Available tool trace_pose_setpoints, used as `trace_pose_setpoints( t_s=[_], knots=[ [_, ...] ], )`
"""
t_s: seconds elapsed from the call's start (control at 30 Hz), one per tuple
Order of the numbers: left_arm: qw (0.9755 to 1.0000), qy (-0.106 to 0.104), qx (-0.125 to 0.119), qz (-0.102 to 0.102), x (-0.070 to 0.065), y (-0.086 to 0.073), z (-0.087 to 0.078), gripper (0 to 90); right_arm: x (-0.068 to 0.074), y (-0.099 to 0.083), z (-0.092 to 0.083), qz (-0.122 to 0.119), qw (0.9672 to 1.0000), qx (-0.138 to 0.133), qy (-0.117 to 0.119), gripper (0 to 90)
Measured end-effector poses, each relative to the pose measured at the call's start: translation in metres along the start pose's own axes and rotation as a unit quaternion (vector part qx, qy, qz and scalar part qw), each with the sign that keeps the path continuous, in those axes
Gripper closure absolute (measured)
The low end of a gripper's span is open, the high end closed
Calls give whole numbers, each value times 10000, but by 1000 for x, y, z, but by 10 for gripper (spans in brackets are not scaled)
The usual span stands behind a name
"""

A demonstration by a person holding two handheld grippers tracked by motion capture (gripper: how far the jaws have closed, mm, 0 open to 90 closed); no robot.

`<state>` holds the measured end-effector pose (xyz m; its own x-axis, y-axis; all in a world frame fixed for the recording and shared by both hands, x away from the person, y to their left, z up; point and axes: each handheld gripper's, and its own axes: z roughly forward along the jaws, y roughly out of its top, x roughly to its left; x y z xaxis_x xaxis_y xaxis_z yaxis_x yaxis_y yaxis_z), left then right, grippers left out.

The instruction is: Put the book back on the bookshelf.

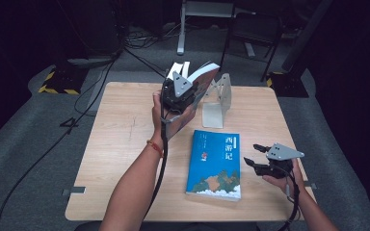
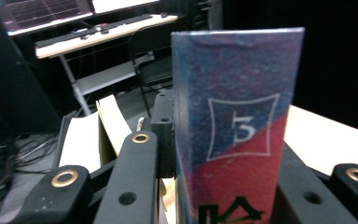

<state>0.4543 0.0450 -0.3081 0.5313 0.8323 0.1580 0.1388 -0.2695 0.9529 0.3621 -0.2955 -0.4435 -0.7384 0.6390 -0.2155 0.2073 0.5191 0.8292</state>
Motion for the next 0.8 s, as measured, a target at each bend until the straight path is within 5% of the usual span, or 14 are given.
trace_pose_setpoints(
  t_s=[0.13,0.3,0.63,0.8],
  knots=[
    [9999,122,99,-23,-6,2,16,730,1,-1,0,-32,10000,0,29,374],
    [9988,375,110,-283,-6,5,31,731,1,-2,-1,-33,10000,-2,31,374],
    [9948,706,27,-727,4,3,25,731,1,-3,-2,-66,10000,12,66,374],
    [9964,652,127,-536,0,6,33,730,1,-2,-1,-48,9999,15,88,374]
  ],
)
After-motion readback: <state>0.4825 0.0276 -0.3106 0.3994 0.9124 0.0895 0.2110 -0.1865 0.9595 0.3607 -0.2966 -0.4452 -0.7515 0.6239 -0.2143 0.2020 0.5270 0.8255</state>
